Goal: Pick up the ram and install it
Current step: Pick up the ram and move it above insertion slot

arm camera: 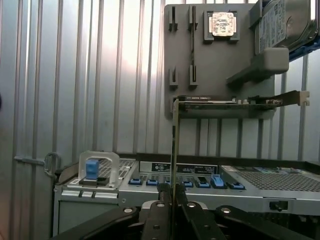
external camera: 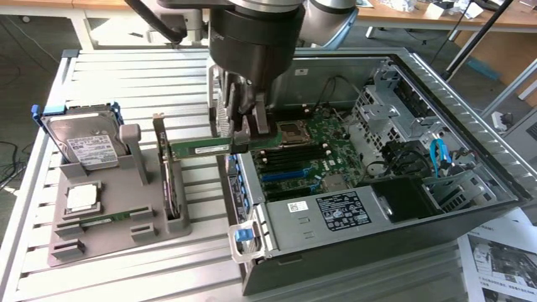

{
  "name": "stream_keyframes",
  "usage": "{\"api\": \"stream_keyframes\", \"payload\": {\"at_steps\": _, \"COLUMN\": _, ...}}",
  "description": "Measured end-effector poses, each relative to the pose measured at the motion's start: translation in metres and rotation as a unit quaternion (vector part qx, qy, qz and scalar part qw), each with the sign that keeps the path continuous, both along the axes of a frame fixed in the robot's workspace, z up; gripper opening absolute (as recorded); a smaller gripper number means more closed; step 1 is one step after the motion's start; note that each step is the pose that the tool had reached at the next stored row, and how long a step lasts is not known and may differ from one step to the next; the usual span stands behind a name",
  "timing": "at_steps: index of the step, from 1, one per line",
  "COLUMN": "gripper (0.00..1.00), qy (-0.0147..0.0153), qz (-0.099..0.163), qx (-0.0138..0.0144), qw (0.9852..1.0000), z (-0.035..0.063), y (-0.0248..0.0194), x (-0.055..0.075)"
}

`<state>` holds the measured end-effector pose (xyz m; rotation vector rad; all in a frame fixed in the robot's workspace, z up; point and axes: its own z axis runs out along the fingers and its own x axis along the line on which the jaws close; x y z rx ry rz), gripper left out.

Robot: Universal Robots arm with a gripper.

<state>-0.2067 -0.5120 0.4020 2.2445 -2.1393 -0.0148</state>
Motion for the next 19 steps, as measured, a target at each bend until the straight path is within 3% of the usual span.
{"api": "stream_keyframes", "payload": {"at_steps": 12, "gripper": 0.15, "qy": 0.0, "qz": 0.0, "qx": 0.0, "qw": 1.0, "z": 0.0, "y": 0.0, "x": 0.035}}
{"api": "stream_keyframes", "payload": {"at_steps": 19, "gripper": 0.15, "qy": 0.0, "qz": 0.0, "qx": 0.0, "qw": 1.0, "z": 0.0, "y": 0.0, "x": 0.065}}
